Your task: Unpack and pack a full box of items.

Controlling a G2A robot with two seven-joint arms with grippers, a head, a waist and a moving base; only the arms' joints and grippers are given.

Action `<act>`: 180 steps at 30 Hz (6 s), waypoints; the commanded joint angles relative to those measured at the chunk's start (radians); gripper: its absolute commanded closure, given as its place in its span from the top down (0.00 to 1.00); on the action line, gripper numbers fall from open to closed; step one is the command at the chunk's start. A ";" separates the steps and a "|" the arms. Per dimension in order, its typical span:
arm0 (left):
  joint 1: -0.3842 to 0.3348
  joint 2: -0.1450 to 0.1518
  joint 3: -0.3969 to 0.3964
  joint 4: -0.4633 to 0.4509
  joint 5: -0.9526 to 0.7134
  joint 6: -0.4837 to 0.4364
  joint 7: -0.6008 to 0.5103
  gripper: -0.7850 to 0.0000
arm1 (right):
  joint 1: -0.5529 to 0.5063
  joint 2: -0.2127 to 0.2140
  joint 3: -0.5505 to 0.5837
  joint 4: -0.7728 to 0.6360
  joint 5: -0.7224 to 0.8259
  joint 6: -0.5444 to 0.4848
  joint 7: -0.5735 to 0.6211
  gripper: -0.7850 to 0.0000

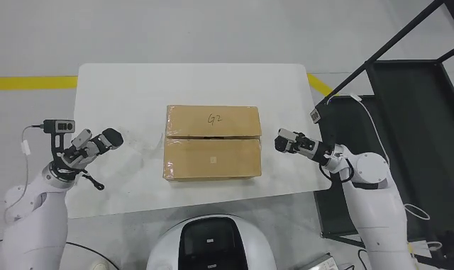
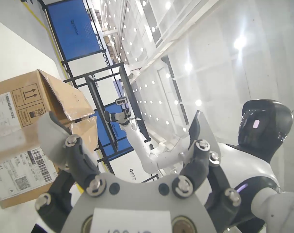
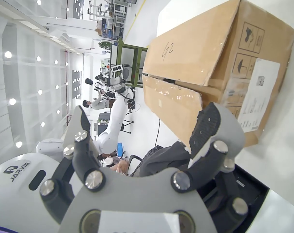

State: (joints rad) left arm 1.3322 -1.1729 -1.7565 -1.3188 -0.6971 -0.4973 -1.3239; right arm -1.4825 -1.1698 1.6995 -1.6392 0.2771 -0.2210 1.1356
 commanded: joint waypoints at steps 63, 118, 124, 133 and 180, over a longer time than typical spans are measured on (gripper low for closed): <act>-0.181 0.014 0.198 0.083 0.204 -0.128 0.129 1.00 | 0.260 0.040 -0.212 0.358 0.117 -0.180 0.284 1.00; -0.181 0.014 0.198 0.083 0.204 -0.128 0.129 1.00 | 0.161 0.143 -0.441 0.153 0.192 -0.199 0.265 1.00; -0.181 0.014 0.198 0.083 0.204 -0.128 0.129 1.00 | 0.103 0.147 -0.476 0.089 0.113 -0.191 0.234 1.00; -0.181 0.014 0.198 0.083 0.204 -0.128 0.129 1.00 | 0.083 0.144 -0.546 0.070 0.014 -0.155 0.161 1.00; -0.130 0.030 0.236 -0.017 0.147 0.023 -0.021 1.00 | -0.022 0.194 -0.374 -0.021 0.215 -0.264 0.047 1.00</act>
State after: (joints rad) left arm 1.1973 -1.1450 -1.5292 -1.3251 -0.5400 -0.5043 -1.3167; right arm -1.4977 -0.9787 1.3017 -1.6579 0.4591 -0.4838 1.1794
